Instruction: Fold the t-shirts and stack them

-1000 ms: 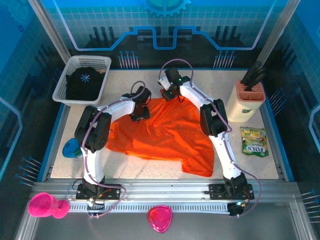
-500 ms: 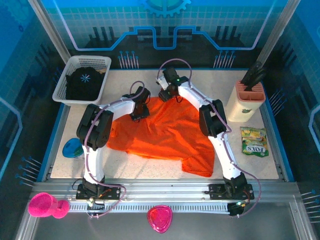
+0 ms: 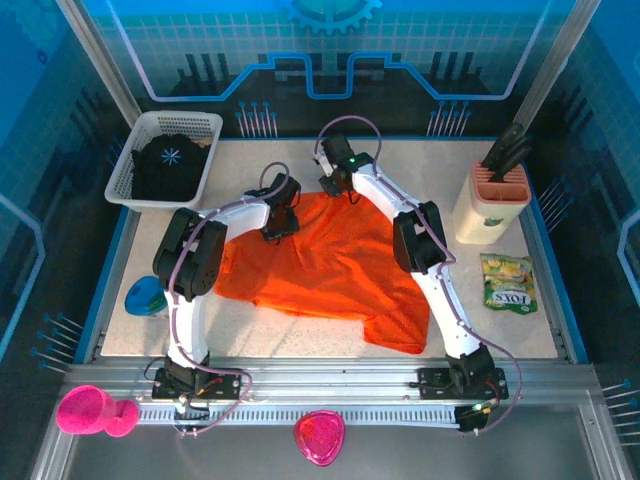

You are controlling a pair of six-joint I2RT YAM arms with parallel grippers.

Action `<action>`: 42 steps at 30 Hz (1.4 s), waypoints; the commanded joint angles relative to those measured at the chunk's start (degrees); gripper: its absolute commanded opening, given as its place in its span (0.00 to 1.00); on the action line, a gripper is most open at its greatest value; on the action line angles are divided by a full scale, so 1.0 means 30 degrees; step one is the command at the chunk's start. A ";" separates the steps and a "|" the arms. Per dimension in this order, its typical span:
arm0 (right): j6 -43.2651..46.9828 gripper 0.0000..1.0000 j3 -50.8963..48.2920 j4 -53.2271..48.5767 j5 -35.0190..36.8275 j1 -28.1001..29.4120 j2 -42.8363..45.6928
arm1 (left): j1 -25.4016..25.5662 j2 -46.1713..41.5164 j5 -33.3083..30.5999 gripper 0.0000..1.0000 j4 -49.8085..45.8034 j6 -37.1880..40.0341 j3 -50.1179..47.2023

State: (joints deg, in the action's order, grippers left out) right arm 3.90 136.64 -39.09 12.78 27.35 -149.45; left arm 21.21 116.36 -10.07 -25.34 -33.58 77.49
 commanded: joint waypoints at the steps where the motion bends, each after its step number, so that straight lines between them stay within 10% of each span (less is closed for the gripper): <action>1: -0.0711 0.26 0.0729 -0.0330 0.0702 0.0044 -0.0224 | -0.0128 0.0560 0.0309 0.13 -0.0898 -0.0205 -0.0993; 42: -0.1499 0.00 0.4540 0.0038 0.0496 -0.3588 -0.1491 | -0.0303 0.1265 0.0889 0.11 -0.0783 0.0148 -0.1308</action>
State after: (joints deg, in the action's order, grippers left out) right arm -2.26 147.37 -40.88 12.10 17.45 -150.19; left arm 21.10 115.72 -9.80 -21.02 -33.54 75.29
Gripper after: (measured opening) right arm 0.063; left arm 0.107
